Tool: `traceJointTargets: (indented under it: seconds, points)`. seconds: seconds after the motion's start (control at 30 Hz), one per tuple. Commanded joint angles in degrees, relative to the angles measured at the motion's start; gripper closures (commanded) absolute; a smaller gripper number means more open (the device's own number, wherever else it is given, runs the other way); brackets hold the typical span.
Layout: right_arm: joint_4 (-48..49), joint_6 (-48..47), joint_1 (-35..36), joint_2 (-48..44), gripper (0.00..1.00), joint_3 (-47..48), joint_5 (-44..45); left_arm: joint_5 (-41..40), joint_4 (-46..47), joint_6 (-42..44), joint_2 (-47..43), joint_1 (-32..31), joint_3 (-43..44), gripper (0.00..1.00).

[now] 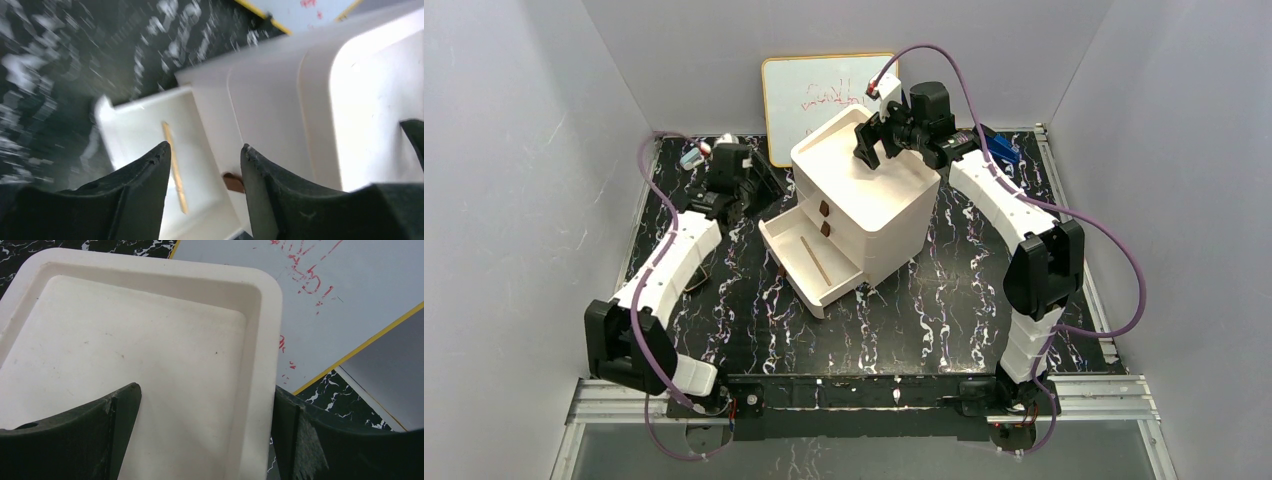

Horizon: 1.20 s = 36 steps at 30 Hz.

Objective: Organize the makeup

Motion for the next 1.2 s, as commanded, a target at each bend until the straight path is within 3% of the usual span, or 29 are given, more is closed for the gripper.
traceJointTargets:
  seconds: [0.0,0.1,0.3,0.5,0.8,1.17]
  points:
    - [-17.55,4.11,3.10,6.99,0.00,-7.06,-4.85,-21.34,-18.49,20.36,-1.06,0.53,9.88,0.46]
    - [-18.01,4.11,3.12,7.21,0.00,-6.43,-4.76,-30.80,-25.27,25.08,-2.79,3.43,7.71,0.35]
    - [-17.81,4.07,3.12,7.36,0.00,-5.65,-5.81,-23.87,-23.38,27.37,-7.51,20.26,-6.03,0.20]
    - [-17.48,4.27,3.34,7.16,0.00,-6.03,-6.19,-23.85,-20.53,26.70,-3.61,25.46,-14.63,0.05]
    - [-16.88,4.35,3.45,6.44,0.00,-7.34,-6.12,-17.77,-12.96,25.75,4.09,26.36,-18.29,0.05]
    - [-17.31,4.39,3.48,6.95,0.00,-7.02,-6.01,-12.30,-9.65,25.22,8.24,31.08,-12.64,0.05]
